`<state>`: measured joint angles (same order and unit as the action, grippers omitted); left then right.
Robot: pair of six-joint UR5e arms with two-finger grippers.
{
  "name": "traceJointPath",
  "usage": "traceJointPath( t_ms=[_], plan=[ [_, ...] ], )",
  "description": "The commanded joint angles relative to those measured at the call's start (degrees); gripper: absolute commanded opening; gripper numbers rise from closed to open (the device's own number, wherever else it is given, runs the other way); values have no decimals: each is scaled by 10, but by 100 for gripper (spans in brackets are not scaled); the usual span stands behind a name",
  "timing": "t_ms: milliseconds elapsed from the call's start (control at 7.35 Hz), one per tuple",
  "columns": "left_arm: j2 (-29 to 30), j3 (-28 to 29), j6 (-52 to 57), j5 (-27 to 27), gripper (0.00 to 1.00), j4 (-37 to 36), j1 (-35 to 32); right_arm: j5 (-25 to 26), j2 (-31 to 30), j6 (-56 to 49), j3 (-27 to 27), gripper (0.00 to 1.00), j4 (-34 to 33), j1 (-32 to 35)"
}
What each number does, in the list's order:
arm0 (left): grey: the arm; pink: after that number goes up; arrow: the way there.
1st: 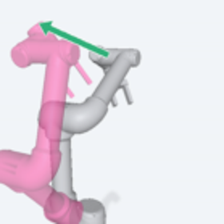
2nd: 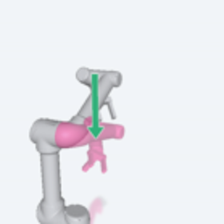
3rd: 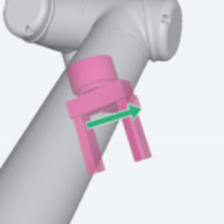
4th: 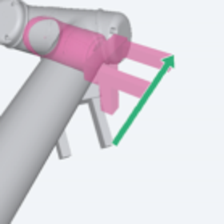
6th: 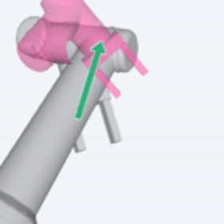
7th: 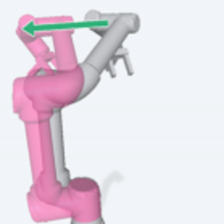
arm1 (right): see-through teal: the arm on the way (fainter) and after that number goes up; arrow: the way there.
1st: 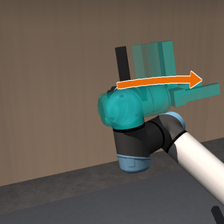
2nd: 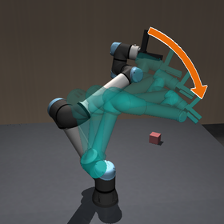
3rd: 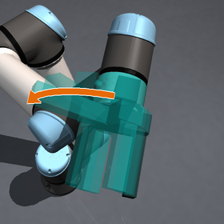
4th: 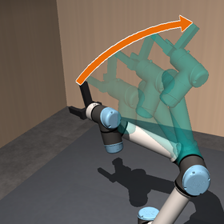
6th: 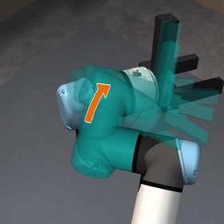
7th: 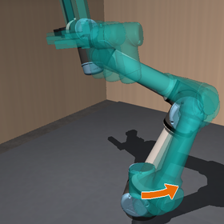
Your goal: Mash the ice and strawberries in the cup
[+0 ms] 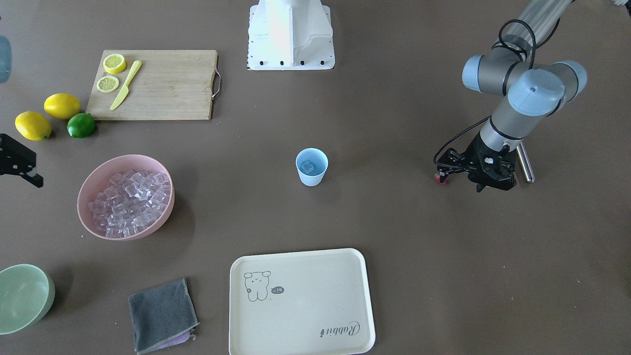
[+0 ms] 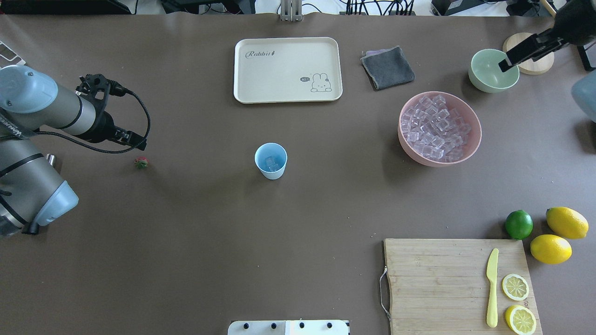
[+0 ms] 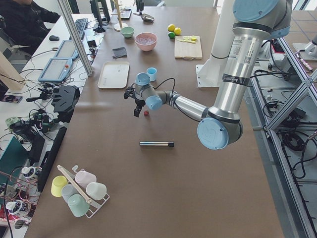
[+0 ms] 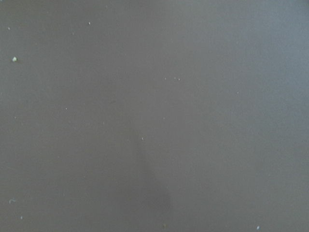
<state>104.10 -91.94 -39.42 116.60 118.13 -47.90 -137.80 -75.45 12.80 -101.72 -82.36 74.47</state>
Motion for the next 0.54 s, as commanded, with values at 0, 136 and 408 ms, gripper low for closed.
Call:
traceJointPath(
  t_ms=[0,136,408],
  plan=[
    [-3,-2,-2,0,98,-1,24,-29,-80,-32,-34,96,31,45],
    [1,3,-10,-1,98,-1,50,-27,-86,-35,-30,96,32,44],
    [-6,-1,-13,-12,98,-1,53,-26,-83,-34,-31,96,32,44]
  ],
)
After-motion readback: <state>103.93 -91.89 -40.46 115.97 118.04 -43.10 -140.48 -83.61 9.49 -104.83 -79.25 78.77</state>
